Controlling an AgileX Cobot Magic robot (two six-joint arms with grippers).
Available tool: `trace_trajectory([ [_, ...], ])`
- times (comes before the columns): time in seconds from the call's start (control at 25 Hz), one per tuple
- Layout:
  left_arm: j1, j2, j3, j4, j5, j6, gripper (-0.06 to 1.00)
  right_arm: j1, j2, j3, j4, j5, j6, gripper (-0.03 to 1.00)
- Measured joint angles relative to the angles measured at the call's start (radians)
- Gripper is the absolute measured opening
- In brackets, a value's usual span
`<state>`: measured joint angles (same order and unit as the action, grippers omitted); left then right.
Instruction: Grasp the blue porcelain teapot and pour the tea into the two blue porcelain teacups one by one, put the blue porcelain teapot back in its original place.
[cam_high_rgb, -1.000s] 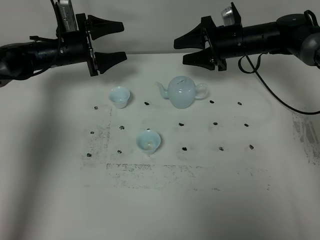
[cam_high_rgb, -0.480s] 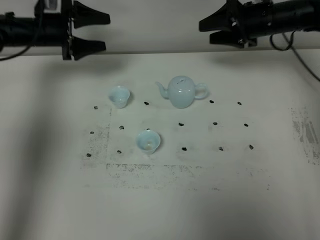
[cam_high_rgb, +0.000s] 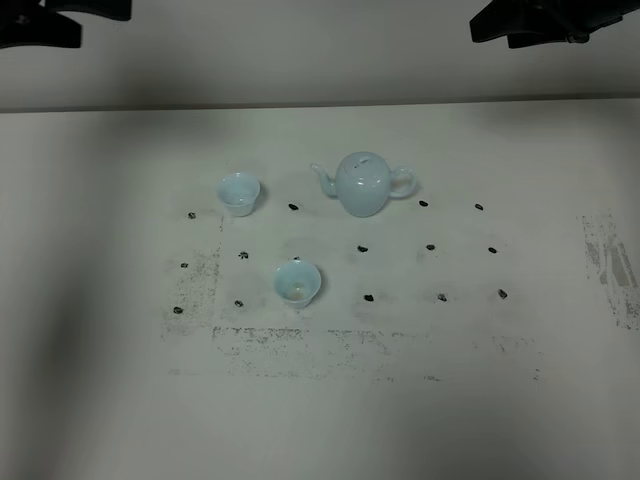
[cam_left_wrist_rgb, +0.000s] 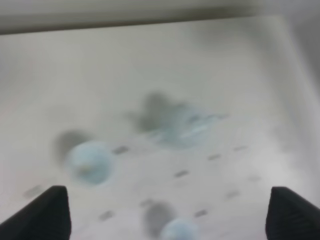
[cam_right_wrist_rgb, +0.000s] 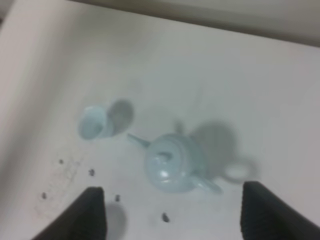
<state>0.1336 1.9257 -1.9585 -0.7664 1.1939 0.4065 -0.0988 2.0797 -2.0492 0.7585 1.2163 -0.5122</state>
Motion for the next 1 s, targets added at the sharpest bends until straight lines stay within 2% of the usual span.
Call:
trace_trajectory([
  [0.12,0.0,-0.058,0.022,0.164,-0.001,-0.065,0.75,0.0,-0.046,0.034,-0.034,0.0,0.001,0.56],
  [0.2,0.001,-0.093,0.06,0.204,-0.002,-0.078,0.75,0.0,-0.076,0.071,-0.051,0.001,0.001,0.55],
  [0.76,0.001,-0.251,0.399,0.234,-0.002,-0.056,0.71,0.0,-0.279,0.381,-0.127,-0.019,-0.043,0.54],
  [0.88,0.001,-0.354,0.495,0.277,-0.001,-0.056,0.69,0.0,-0.291,0.419,-0.132,-0.058,-0.056,0.54],
  [1.0,0.001,-0.489,0.615,0.365,-0.003,-0.073,0.68,0.0,-0.293,0.449,-0.137,-0.09,-0.063,0.54],
])
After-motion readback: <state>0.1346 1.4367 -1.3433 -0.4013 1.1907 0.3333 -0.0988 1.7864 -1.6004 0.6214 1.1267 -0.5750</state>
